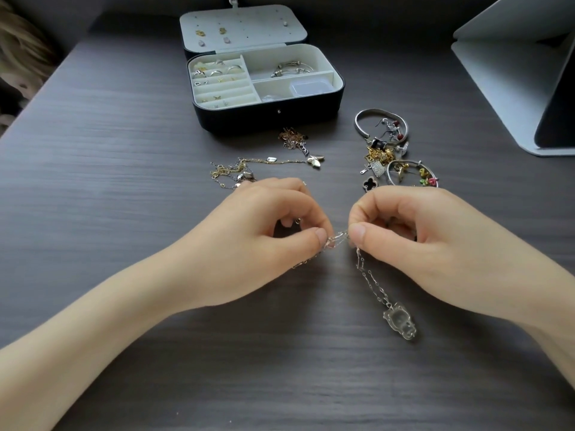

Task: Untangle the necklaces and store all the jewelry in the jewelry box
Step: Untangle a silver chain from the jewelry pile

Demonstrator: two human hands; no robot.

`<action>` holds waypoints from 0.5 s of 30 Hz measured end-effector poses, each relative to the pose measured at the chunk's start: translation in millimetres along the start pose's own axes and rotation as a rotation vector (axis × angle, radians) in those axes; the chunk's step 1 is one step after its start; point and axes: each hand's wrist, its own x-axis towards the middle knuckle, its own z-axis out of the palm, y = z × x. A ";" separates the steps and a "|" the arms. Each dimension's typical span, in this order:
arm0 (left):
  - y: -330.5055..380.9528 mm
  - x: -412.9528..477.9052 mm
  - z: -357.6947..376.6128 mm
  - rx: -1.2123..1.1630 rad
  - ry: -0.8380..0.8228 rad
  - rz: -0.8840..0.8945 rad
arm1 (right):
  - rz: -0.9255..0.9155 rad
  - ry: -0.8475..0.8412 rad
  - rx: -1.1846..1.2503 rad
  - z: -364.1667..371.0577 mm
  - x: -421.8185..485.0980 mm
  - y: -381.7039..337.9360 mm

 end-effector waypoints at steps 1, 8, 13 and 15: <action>0.4 -0.1 -0.3 -0.021 -0.005 -0.001 | -0.003 -0.008 0.011 0.2 0.0 -0.1; 2.0 0.6 2.0 -0.022 -0.002 0.014 | 0.002 -0.015 0.074 1.1 1.8 0.6; 3.4 -0.4 -0.4 -0.112 0.000 -0.013 | 0.024 -0.008 0.093 0.3 0.9 -0.7; 3.4 0.0 -0.6 -0.112 0.004 -0.020 | 0.029 -0.001 0.094 -0.2 0.6 -2.1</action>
